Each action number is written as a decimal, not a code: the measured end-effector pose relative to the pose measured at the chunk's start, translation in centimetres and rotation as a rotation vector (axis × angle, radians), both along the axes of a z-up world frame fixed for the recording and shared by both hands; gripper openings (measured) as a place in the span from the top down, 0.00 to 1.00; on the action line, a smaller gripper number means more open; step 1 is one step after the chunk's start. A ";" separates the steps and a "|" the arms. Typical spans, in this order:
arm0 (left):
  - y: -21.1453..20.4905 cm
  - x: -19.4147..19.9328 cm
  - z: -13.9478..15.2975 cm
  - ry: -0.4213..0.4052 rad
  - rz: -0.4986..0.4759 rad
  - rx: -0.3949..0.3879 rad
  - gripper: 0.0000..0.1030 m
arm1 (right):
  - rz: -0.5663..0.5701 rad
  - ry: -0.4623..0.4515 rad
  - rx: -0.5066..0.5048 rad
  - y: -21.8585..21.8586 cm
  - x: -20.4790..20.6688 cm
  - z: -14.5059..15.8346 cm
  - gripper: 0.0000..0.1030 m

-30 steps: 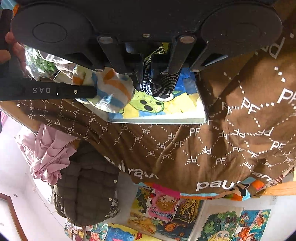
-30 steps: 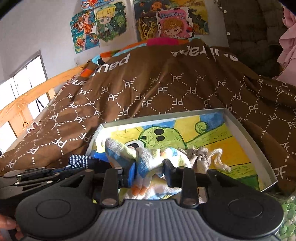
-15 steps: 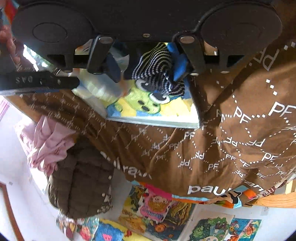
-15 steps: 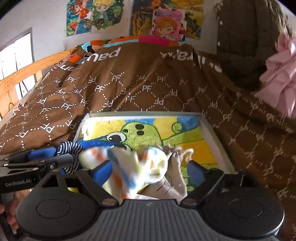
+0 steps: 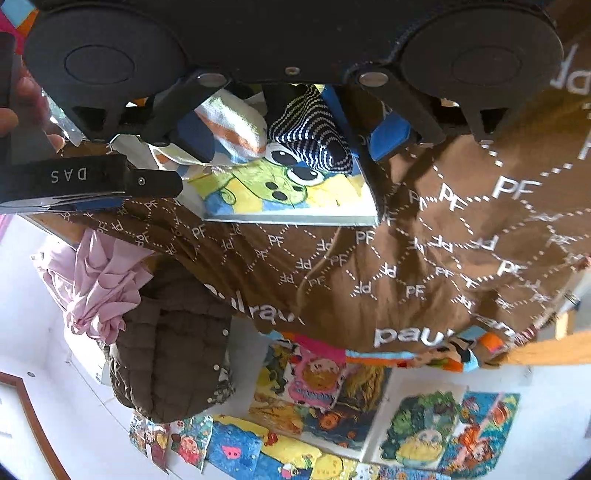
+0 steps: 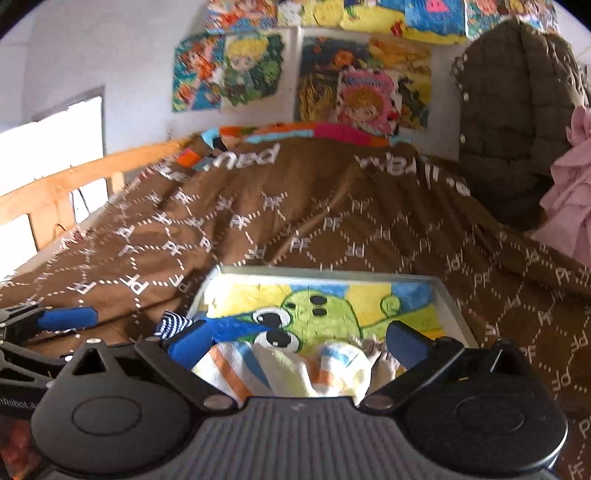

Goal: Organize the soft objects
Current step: 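Withdraw both tools from the tray back toward the pile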

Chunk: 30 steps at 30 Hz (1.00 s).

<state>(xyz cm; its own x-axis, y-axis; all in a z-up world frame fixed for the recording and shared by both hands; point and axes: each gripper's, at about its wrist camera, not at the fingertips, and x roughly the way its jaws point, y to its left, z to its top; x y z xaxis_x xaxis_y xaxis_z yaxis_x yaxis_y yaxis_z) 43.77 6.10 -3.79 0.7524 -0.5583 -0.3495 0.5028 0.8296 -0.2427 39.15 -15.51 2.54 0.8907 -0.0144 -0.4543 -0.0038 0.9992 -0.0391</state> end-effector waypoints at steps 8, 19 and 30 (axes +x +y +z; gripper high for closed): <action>-0.9 -4.1 1.9 -0.049 0.108 -0.002 0.01 | 0.005 -0.080 0.020 -3.8 -6.9 0.8 0.00; -2.6 -11.4 2.1 -0.087 0.142 0.013 0.01 | -0.012 -0.095 0.049 -6.5 -16.4 -0.6 0.00; -3.4 -16.2 -0.6 -0.003 0.133 0.055 0.01 | -0.023 -0.048 0.068 -6.3 -19.8 -3.3 0.00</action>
<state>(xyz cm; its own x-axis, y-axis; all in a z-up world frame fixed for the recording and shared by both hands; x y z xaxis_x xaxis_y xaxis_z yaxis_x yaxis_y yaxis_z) 27.55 2.69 -4.38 0.8195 -0.4337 -0.3746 0.3884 0.9010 -0.1935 19.36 -21.80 -0.71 0.9114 -0.0056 -0.4116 0.0192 0.9994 0.0289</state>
